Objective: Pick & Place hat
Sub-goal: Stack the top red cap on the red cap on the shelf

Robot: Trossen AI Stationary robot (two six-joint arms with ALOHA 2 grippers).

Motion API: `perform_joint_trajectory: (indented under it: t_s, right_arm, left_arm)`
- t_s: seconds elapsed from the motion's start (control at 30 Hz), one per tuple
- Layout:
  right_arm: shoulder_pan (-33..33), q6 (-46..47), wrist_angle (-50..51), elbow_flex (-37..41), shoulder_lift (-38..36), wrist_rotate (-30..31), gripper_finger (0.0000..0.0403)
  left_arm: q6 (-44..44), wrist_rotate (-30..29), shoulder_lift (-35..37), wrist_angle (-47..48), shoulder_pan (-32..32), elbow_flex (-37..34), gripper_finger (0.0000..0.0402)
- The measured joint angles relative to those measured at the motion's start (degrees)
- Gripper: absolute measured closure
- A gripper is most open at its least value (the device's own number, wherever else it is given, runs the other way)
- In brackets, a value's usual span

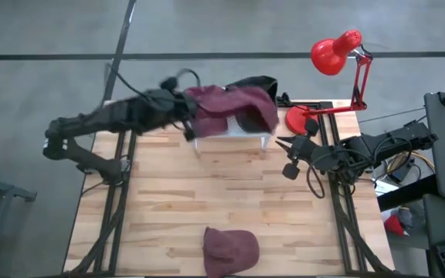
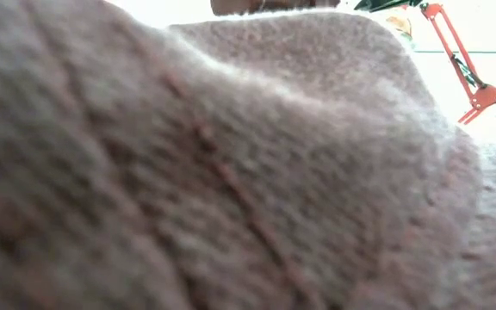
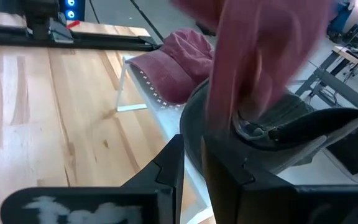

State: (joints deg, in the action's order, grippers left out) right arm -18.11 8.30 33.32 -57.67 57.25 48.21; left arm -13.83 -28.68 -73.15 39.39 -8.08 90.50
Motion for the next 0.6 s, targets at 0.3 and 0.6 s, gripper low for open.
perform_joint_trajectory:
  t_s: [0.3,0.6]
  right_arm:
    - [0.39,-0.23,-6.94,0.02,0.26,-0.02,0.0351]
    - [1.29,-0.49,-10.11,0.05,1.80,-0.03,0.0351]
  left_arm:
    - [-2.89,-21.41,5.13,11.80,-2.99,0.13,0.0399]
    - [3.75,-21.90,9.91,14.44,2.91,2.08,0.0399]
